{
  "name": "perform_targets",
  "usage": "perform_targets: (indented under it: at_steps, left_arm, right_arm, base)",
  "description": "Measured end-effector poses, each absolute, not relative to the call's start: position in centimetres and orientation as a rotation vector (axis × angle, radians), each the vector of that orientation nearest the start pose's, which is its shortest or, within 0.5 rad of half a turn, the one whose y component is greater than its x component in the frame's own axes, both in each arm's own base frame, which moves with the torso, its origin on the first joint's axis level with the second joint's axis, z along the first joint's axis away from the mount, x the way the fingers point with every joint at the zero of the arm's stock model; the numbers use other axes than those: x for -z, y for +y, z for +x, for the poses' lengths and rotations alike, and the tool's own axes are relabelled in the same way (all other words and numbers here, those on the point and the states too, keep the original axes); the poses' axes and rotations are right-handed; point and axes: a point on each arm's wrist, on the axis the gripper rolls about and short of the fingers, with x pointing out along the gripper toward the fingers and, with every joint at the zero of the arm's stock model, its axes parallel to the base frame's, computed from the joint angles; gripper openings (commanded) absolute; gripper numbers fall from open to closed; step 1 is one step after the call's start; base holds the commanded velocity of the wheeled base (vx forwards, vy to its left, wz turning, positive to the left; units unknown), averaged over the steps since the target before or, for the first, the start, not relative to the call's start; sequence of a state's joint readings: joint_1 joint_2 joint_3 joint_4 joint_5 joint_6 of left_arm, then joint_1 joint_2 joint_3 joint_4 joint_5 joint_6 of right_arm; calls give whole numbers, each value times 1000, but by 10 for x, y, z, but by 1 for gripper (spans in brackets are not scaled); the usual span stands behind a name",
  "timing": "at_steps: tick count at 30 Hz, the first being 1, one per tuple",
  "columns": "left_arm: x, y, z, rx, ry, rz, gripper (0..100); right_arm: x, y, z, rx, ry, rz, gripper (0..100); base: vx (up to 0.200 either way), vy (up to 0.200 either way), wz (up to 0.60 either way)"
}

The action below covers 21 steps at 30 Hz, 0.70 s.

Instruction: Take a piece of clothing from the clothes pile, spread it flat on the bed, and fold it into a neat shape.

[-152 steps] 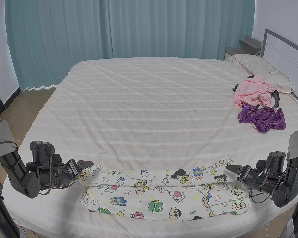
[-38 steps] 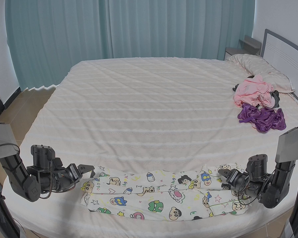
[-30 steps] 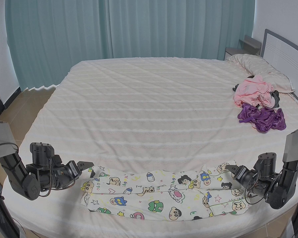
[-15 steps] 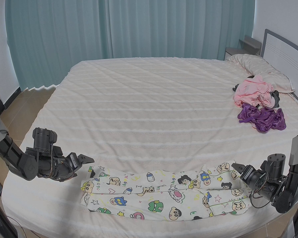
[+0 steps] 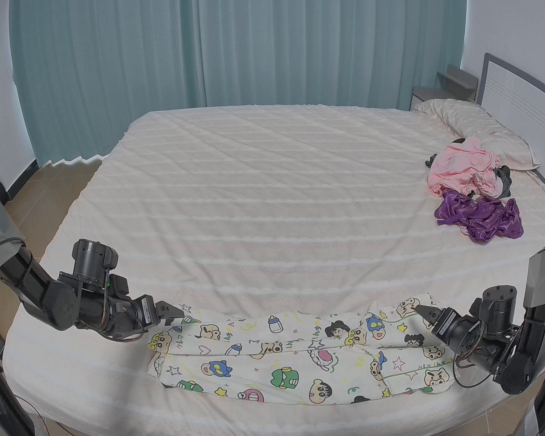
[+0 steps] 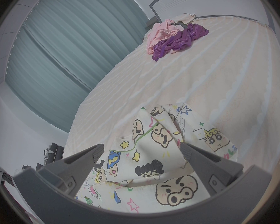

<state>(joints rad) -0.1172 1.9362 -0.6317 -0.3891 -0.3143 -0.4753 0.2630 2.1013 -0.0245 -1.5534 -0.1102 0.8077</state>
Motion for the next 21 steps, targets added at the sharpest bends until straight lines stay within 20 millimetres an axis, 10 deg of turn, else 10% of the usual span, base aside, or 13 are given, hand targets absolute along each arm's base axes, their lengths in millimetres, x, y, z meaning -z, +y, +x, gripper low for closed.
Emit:
perform_targets:
  at_steps: [13, 14, 21]
  left_arm:
    - [-42, -49, 285, 194, 1036, -512, 100]
    - [-42, -50, 285, 195, 1035, -511, 0]
    - [-40, -49, 283, 189, 1047, -505, 0]
  right_arm:
    - [-12, 57, 215, 70, 571, 688, 100]
    - [-12, 57, 215, 71, 571, 688, 100]
    - [-14, 57, 215, 72, 559, 684, 100]
  base:
    - [0, 0, 0]
    - [0, 0, 0]
    - [0, 0, 0]
